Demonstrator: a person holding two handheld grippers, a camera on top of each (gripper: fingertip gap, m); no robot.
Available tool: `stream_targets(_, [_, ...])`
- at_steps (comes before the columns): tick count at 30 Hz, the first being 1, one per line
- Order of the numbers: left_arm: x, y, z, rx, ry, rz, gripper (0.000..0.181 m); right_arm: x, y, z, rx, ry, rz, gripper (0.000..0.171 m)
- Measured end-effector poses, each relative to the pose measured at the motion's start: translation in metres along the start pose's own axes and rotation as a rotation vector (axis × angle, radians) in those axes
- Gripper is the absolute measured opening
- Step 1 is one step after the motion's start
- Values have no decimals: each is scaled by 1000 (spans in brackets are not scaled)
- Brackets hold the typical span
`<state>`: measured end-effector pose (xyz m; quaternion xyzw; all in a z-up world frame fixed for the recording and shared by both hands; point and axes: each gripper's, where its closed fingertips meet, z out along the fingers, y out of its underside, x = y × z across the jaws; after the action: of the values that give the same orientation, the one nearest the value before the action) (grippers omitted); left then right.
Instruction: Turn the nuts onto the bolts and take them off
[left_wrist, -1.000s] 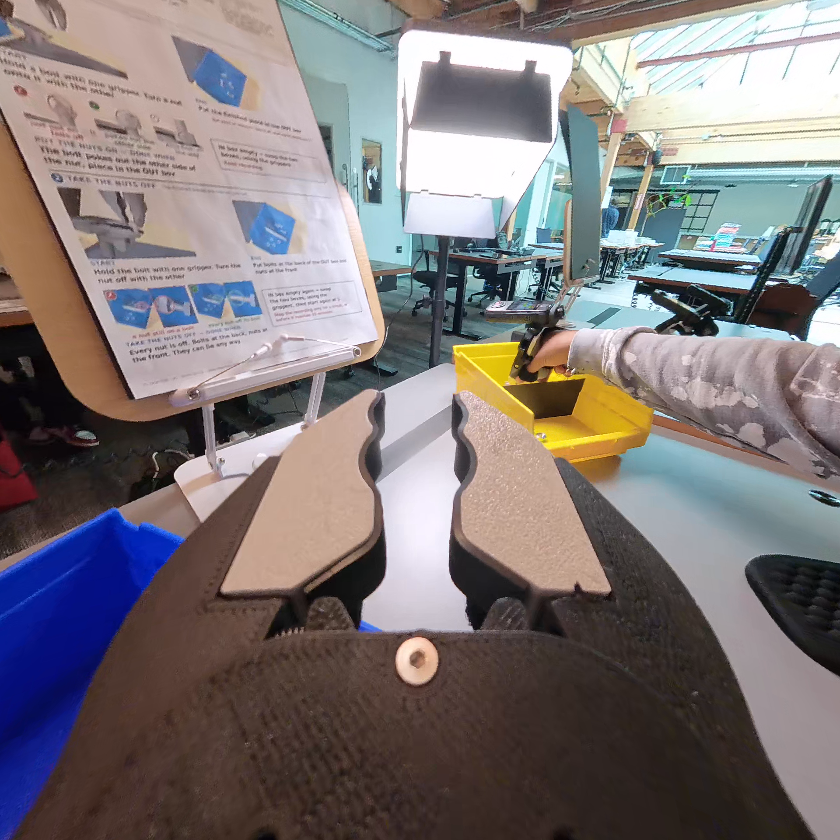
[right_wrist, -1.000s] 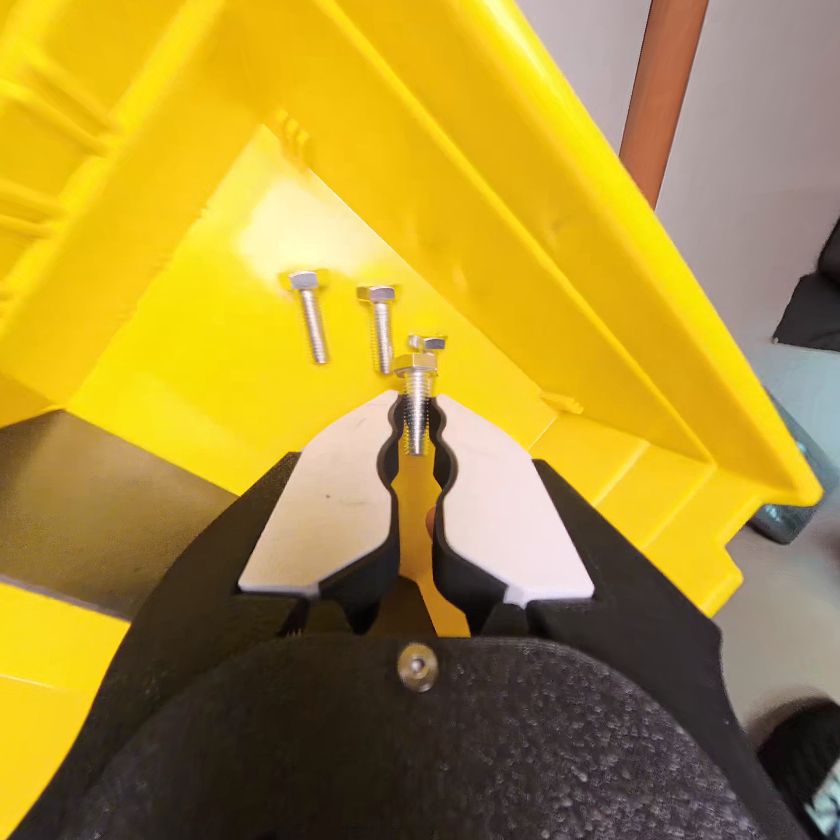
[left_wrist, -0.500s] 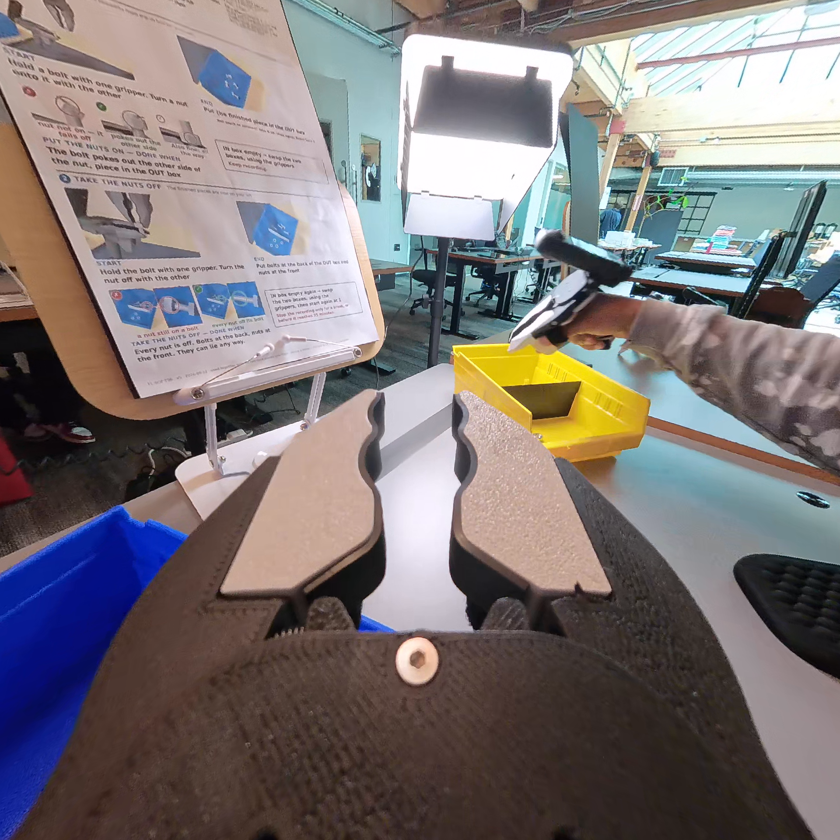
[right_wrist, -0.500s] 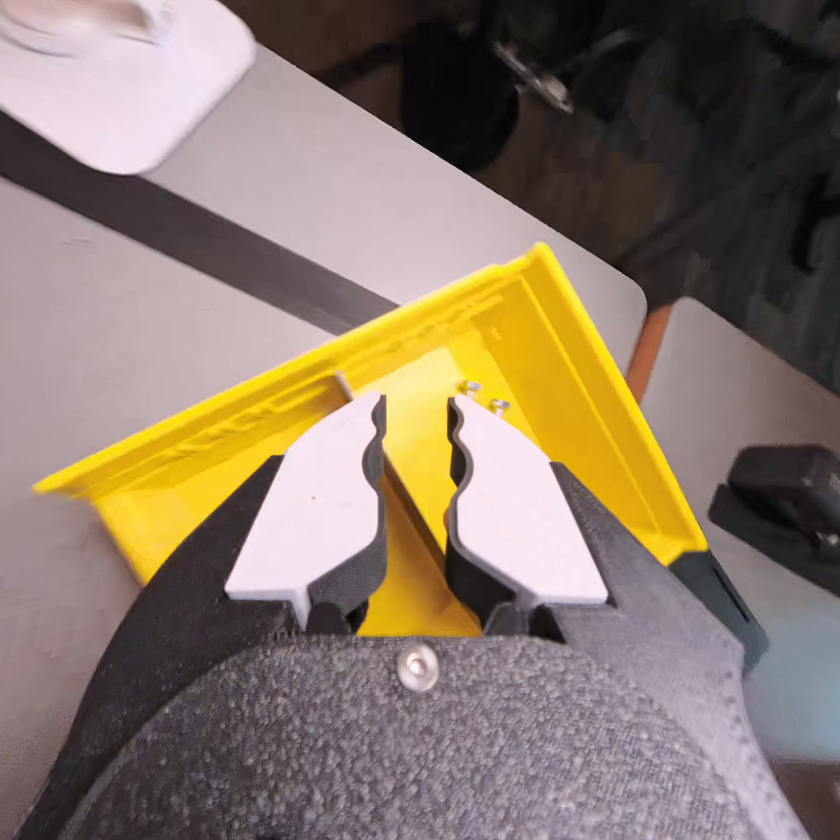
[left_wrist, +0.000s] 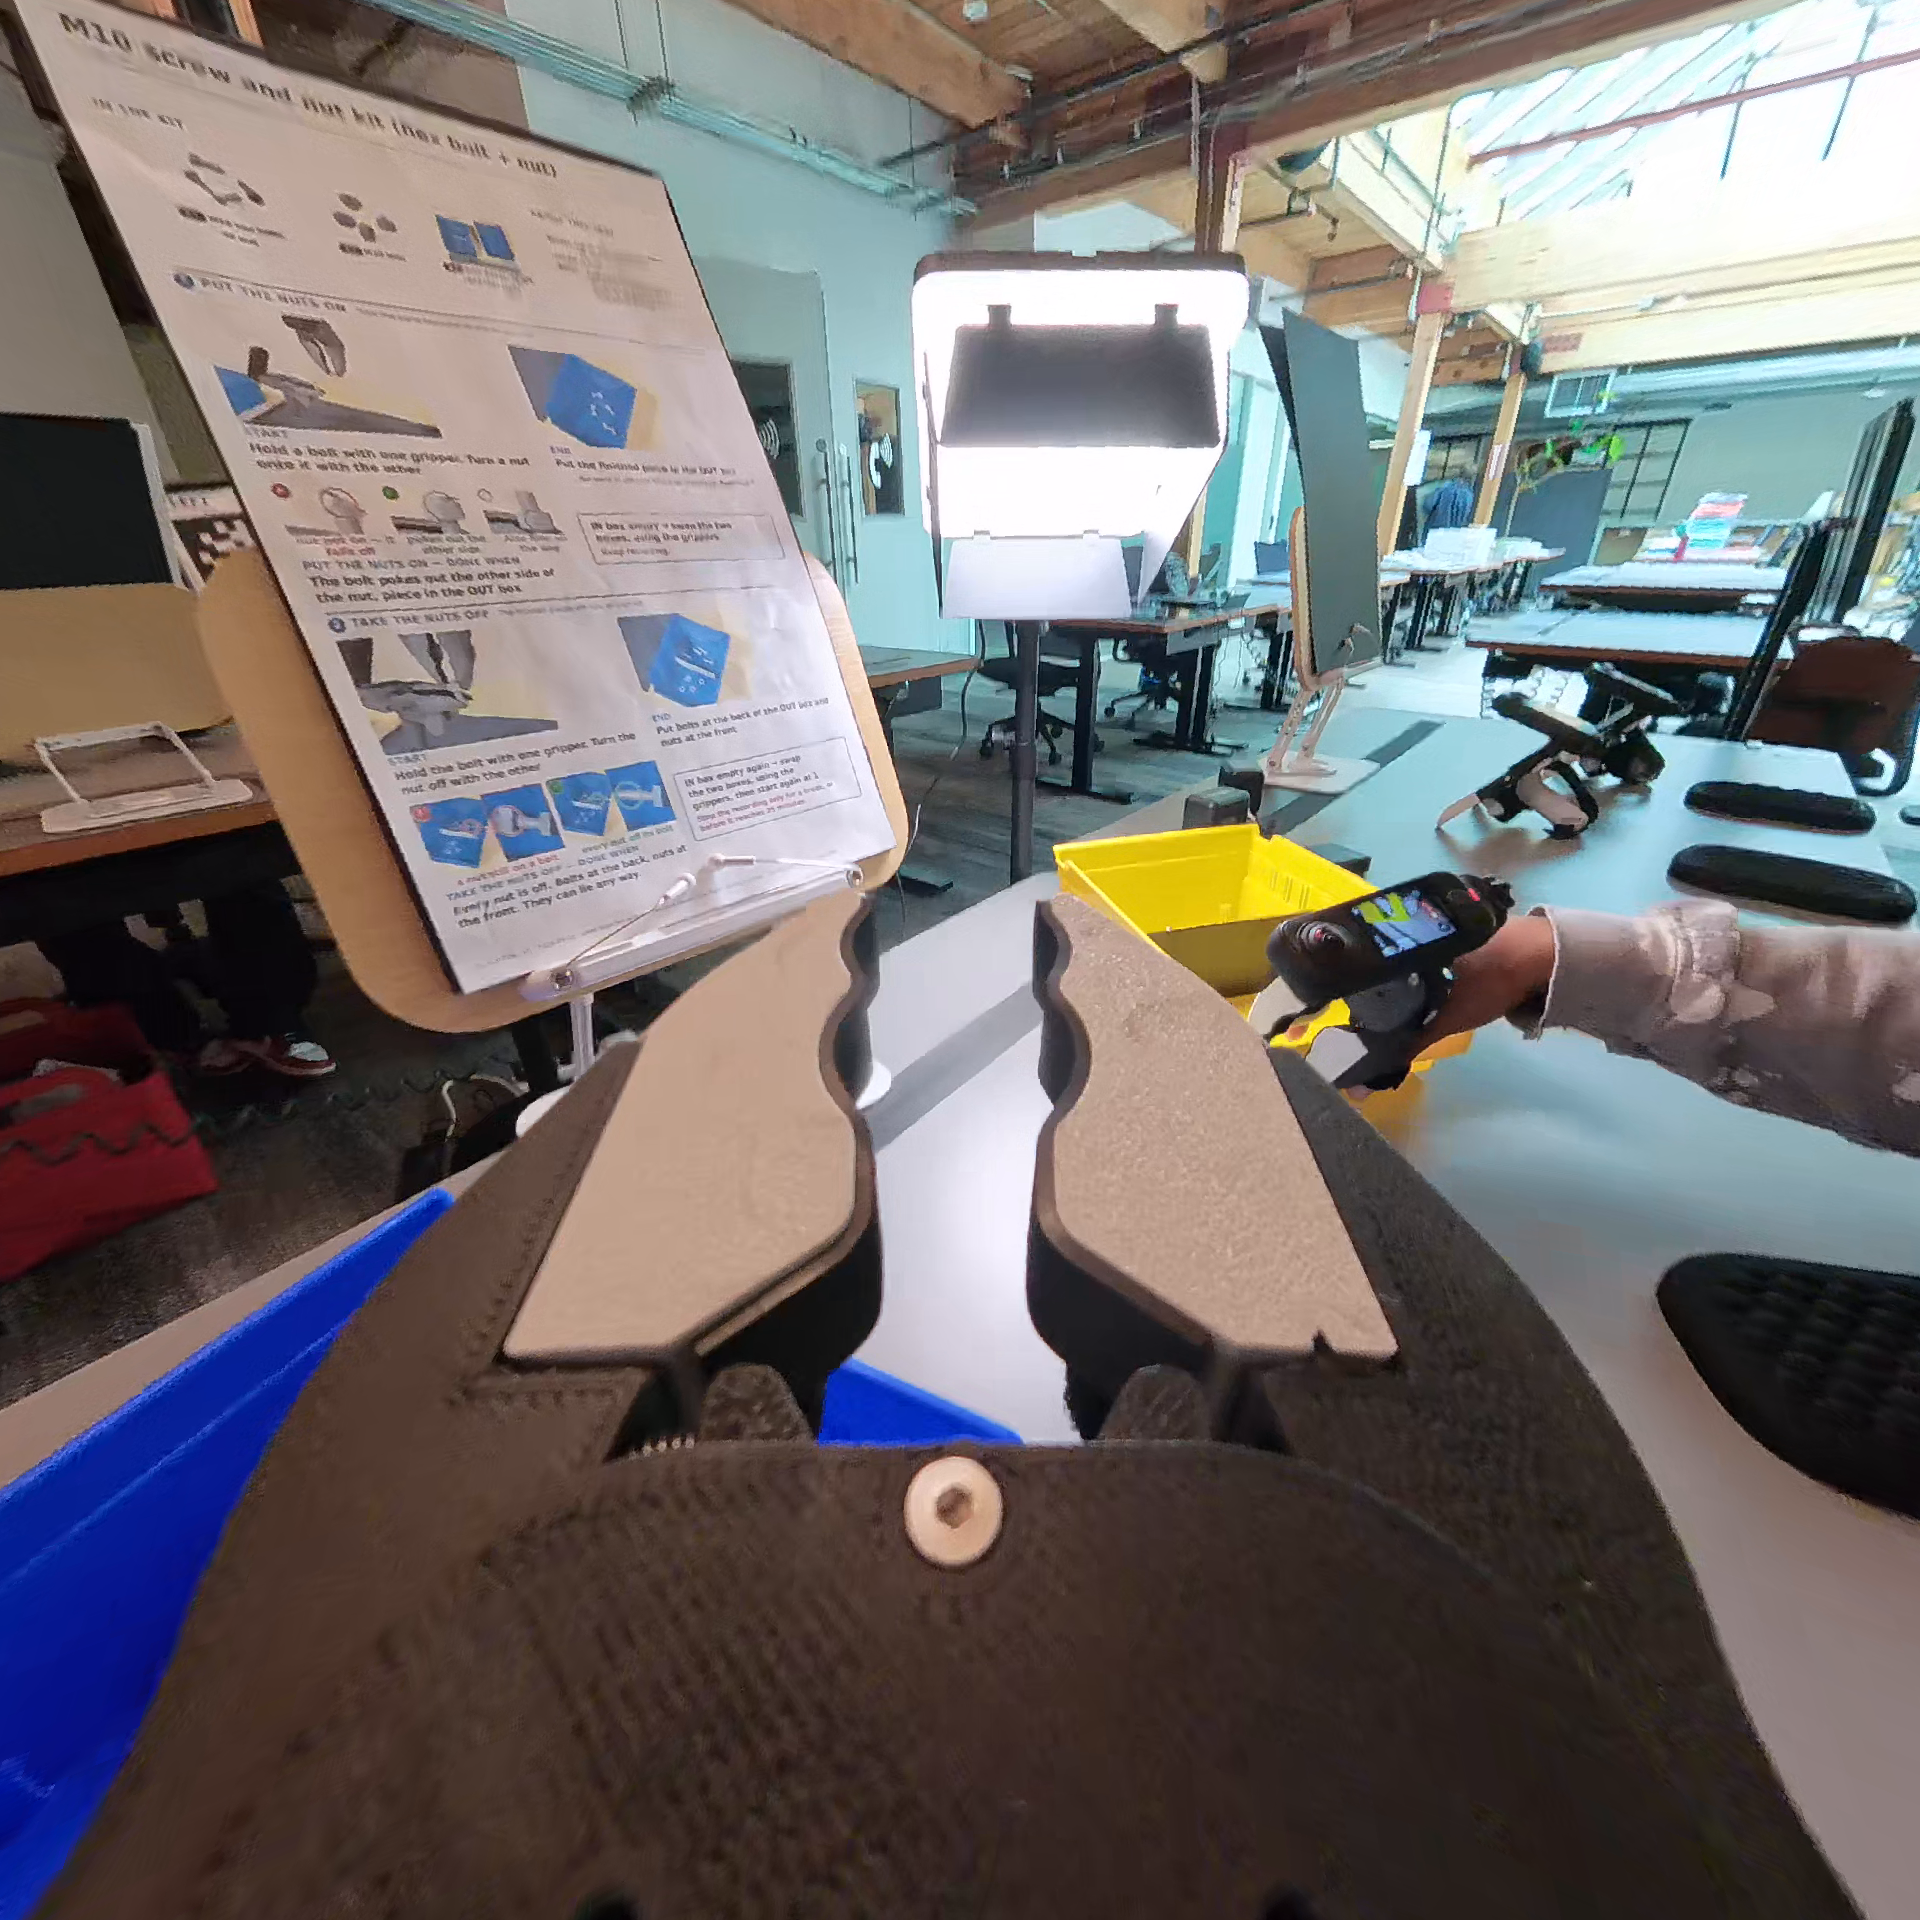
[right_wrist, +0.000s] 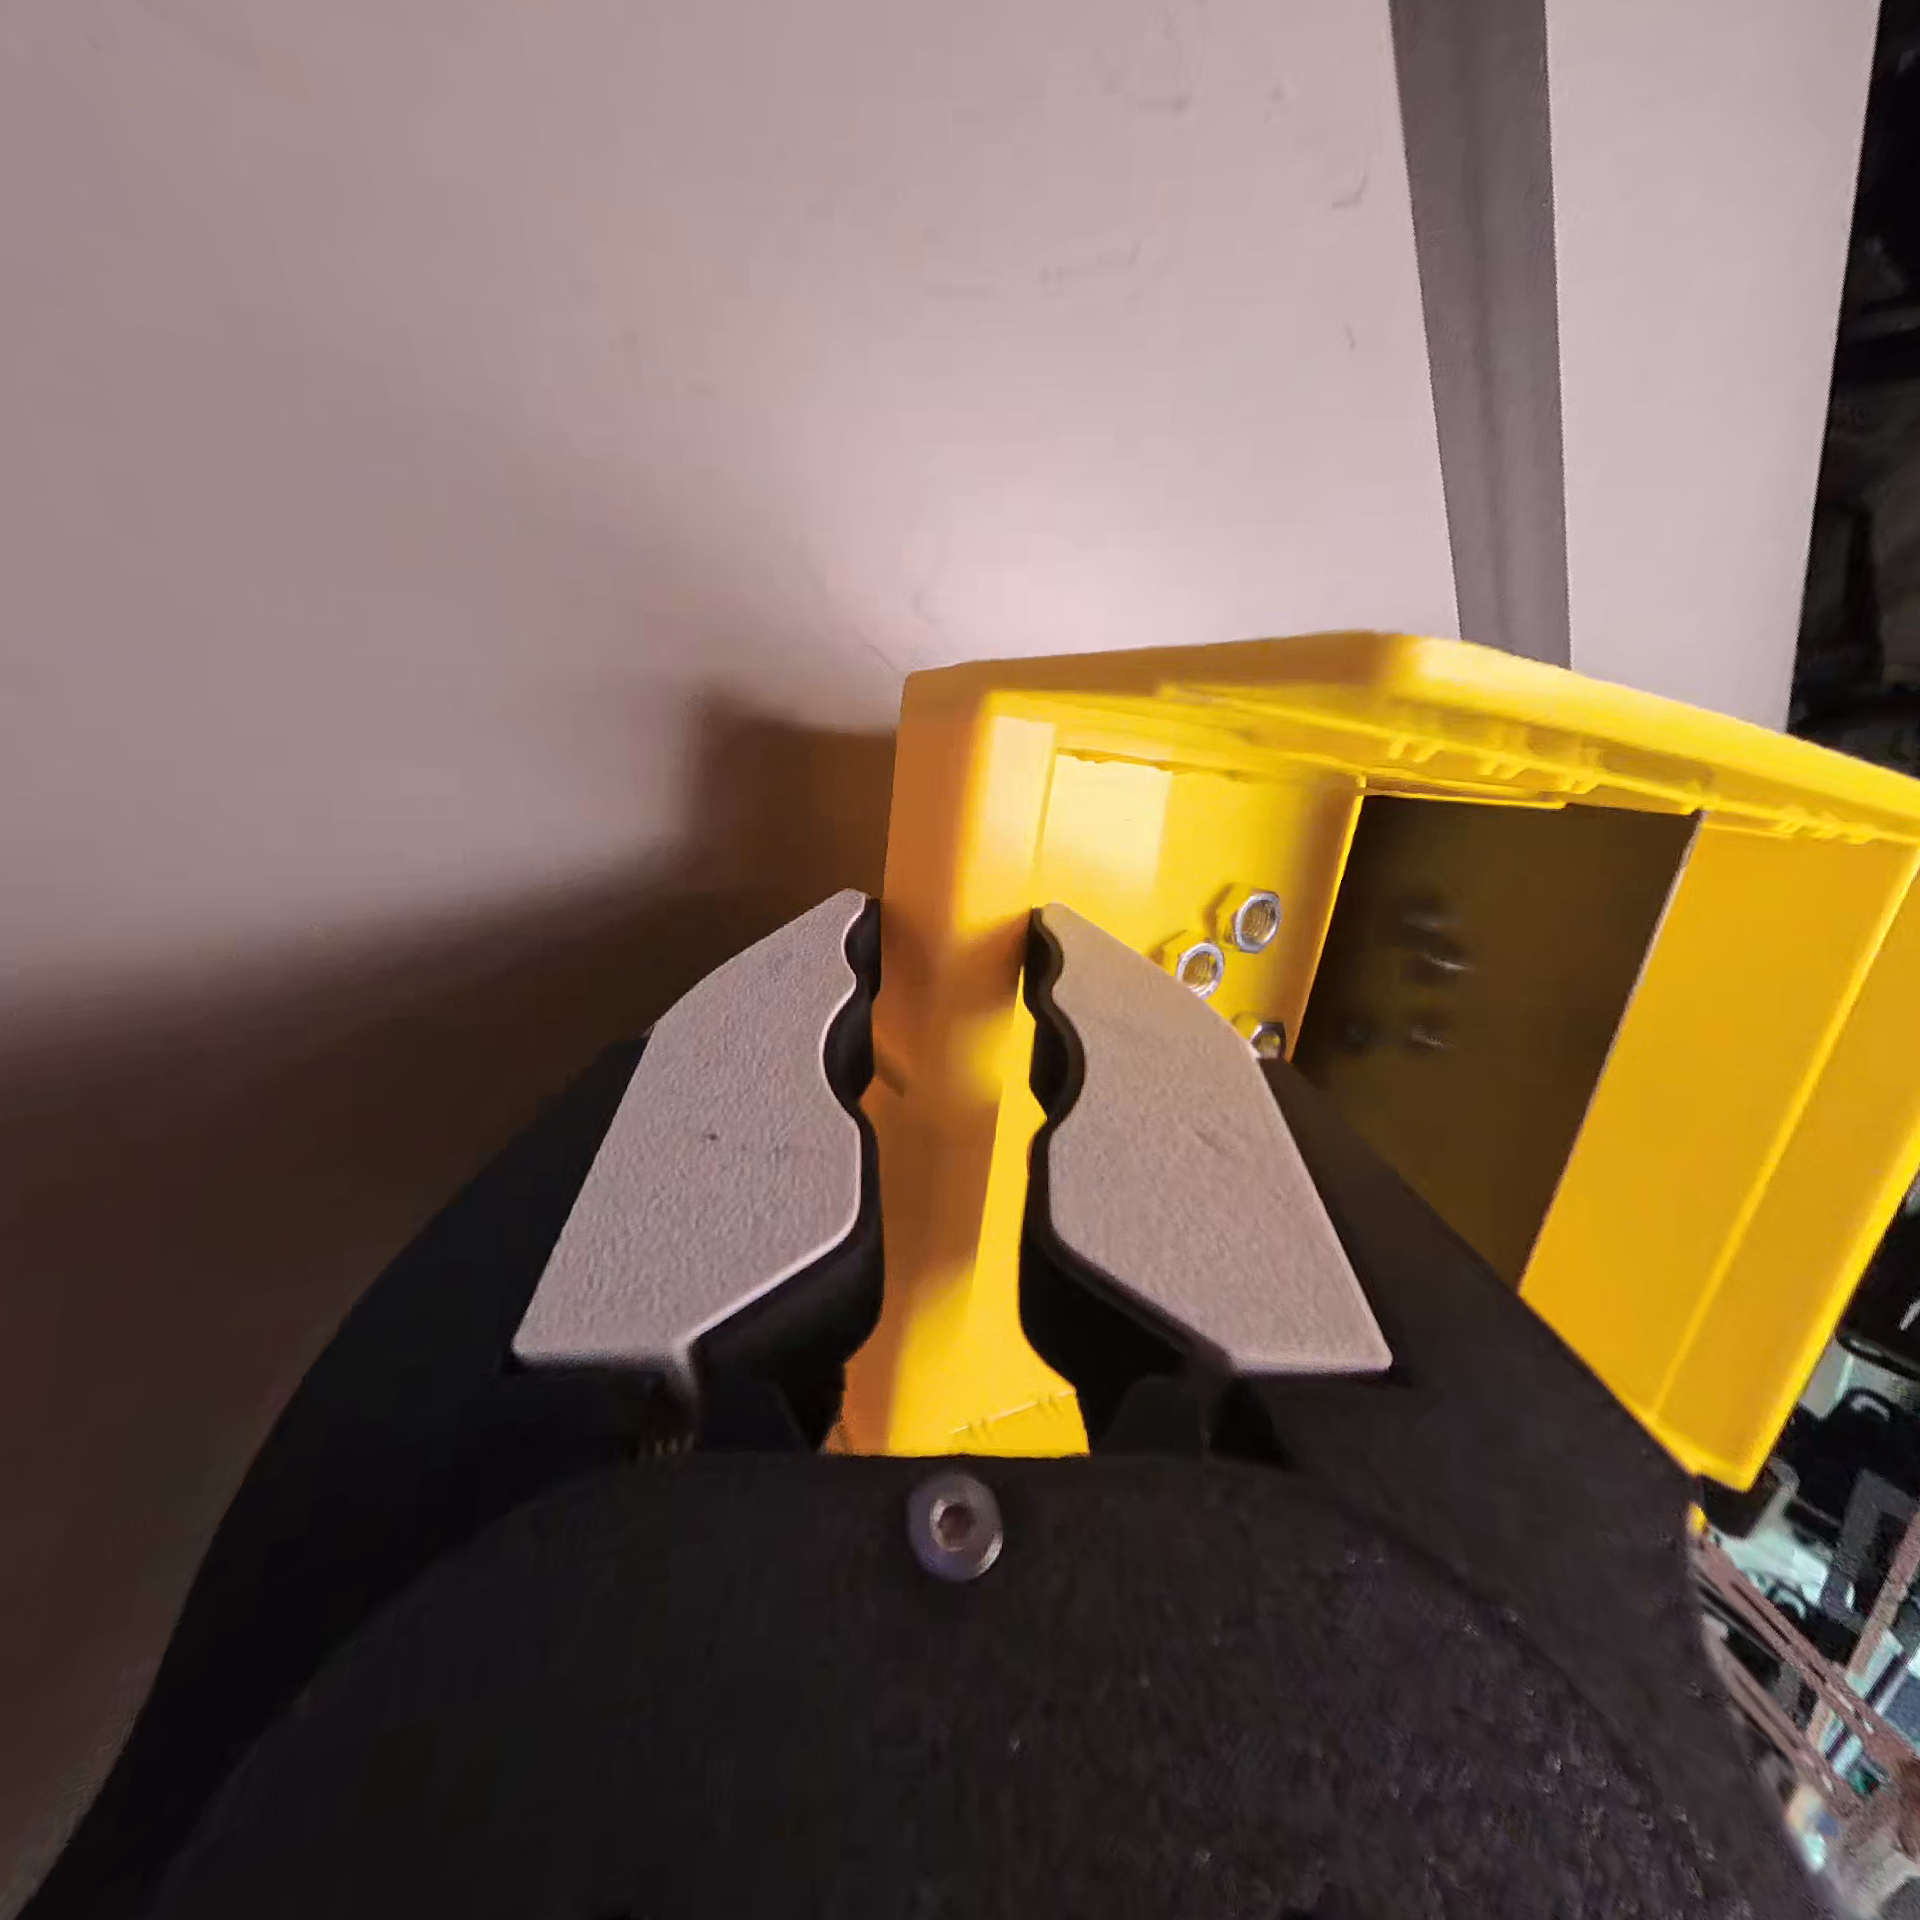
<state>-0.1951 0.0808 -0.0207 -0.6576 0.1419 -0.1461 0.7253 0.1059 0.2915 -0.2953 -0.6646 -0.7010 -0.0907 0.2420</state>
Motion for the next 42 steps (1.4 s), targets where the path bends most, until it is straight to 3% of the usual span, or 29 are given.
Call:
stream_targets(5, [-5, 42, -16, -271, 13, 34, 32, -45, -32, -17, 99, -38, -114, 27])
stream_targets(10, [-4, 143, -47, -691, 35, 125, 45, -87, -54, -43, 224, -41, -186, 33])
stream_targets(12, [-3, 183, -66, -848, 54, 150, 54, -94, -48, -54, 229, -66, -166, 44])
stream_targets(15, [-9, 233, -85, -1056, 48, 250, 64, -90, -30, -55, 185, -71, -145, 47])
stream_targets(17, [-13, 258, -89, -1152, 47, 310, 61, -89, -18, -48, 135, -74, -150, 44])
stream_targets(19, [-15, 274, -89, -1207, 67, 398, 43, -96, -18, -43, 138, -96, -160, 29])
stream_targets(21, [-17, 279, -81, -1204, 94, 484, 28, -96, -21, -41, 148, -59, -163, 29])
stream_targets(25, [-10, 281, -57, -1171, 108, 513, 28, -116, -36, -50, 213, -55, -193, 30])
stream_targets(31, [22, 284, -14, -1105, 251, 587, 28, -175, -62, -76, 291, -56, -327, 30])
stream_targets(35, [29, 282, 16, -988, 261, 637, 34, -213, -82, -100, 383, -31, -346, 33])
stream_targets(39, [47, 242, 17, -755, 148, 543, 40, -220, -84, -164, 614, -32, -95, 42])
stream_targets(42, [89, 216, -8, -615, 168, 254, 44, -188, -47, -207, 771, 15, 274, 35])
